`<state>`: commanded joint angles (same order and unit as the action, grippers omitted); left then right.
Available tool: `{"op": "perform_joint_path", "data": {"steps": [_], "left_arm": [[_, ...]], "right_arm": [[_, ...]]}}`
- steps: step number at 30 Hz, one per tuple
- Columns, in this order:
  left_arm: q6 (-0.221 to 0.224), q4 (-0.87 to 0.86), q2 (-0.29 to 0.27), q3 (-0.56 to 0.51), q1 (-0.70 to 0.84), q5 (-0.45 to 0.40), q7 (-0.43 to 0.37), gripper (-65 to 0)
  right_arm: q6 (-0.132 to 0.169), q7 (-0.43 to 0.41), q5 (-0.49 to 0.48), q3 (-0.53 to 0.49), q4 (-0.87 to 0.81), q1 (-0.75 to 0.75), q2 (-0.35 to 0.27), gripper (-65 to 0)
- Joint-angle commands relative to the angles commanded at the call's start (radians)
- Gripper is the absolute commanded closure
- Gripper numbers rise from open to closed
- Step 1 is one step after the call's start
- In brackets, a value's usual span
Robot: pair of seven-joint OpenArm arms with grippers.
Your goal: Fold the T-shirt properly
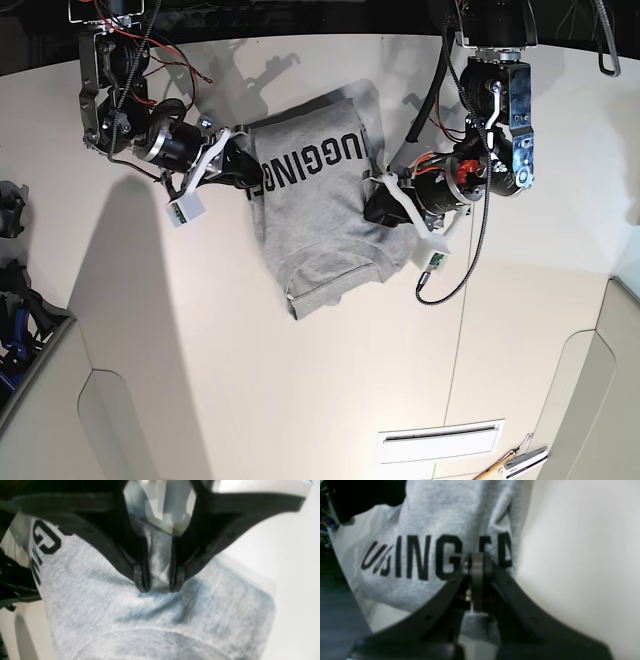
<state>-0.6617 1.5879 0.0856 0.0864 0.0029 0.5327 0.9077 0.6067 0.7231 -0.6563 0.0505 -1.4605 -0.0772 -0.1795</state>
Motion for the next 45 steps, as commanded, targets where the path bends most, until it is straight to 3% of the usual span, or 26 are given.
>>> {"op": "perform_joint_path", "data": {"steps": [12, 20, 25, 30, 34, 38, 45], "left_arm": [[0.000, 0.000, -0.002, 0.000, -0.001, -0.021, -0.044, -15.0], [0.026, 0.000, -0.005, 0.000, -0.020, -0.021, -0.051, -15.0], [0.022, 0.051, 0.010, 0.000, -0.016, 0.009, -0.021, -15.0], [0.026, 0.216, 0.066, 0.006, 0.066, 0.010, -0.005, -15.0], [0.034, 0.375, 0.083, 0.061, 0.206, 0.054, 0.039, -15.0], [0.033, 0.531, 0.083, 0.175, 0.409, 0.101, 0.063, -15.0], [0.018, 0.636, 0.080, 0.331, 0.737, 0.212, 0.103, -15.0]], "right_arm": [[0.011, 0.045, -0.153, 0.000, -0.014, -0.101, 0.000, 0.0], [0.011, 0.089, -0.154, 0.001, -0.073, -0.101, 0.067, 0.0], [0.011, 0.088, -0.117, 0.040, -0.098, -0.098, 0.068, 0.0], [0.010, 0.195, -0.115, 0.142, -0.203, -0.101, 0.052, 0.0], [0.011, 0.228, -0.199, 0.158, -0.280, -0.139, -0.028, 0.0], [0.011, 0.228, -0.205, 0.158, -0.343, -0.232, -0.108, 0.0], [0.019, 0.228, -0.281, 0.157, -0.368, -0.384, -0.248, 0.0]]}}
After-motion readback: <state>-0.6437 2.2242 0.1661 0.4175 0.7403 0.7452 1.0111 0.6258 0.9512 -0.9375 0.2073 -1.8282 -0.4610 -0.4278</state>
